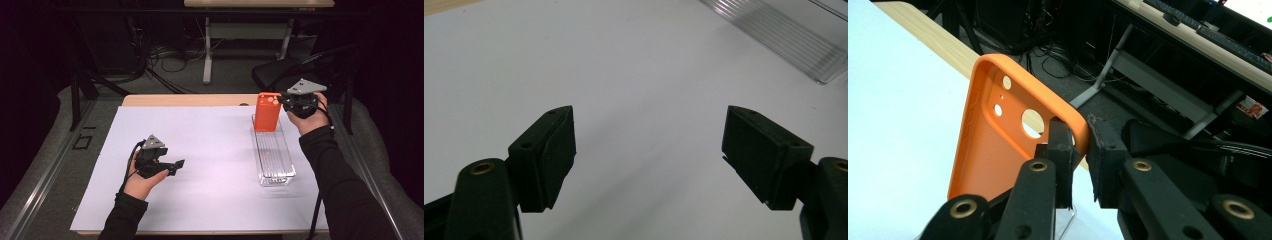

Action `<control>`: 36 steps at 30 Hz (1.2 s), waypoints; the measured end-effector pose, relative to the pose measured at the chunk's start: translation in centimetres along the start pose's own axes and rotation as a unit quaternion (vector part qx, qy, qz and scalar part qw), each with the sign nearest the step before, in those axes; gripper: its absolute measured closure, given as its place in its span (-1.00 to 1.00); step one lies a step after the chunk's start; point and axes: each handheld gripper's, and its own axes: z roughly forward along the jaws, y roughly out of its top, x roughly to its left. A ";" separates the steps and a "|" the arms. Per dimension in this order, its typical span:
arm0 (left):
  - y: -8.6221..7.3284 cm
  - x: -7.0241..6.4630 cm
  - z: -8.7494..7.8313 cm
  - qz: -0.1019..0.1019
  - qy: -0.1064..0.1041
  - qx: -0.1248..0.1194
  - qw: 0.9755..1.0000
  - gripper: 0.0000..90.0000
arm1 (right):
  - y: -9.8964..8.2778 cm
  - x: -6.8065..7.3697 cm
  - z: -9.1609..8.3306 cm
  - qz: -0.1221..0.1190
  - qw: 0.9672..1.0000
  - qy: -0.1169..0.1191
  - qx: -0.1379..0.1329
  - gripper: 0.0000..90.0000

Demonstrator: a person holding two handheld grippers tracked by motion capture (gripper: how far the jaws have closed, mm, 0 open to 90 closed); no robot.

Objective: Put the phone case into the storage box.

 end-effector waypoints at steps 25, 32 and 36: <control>-0.5 0.7 -0.2 -0.010 0.009 0.003 1.000 -0.52 | -2.3 -1.9 3.7 0.002 1.000 -0.023 0.010 0.82; -0.7 0.8 -0.1 -0.012 0.010 0.005 1.000 -0.52 | -2.8 -2.0 4.6 -0.003 1.000 -0.024 0.011 0.82; -0.7 0.9 0.0 -0.012 0.010 0.005 1.000 -0.52 | -3.1 -2.0 4.9 -0.007 1.000 -0.026 0.010 0.82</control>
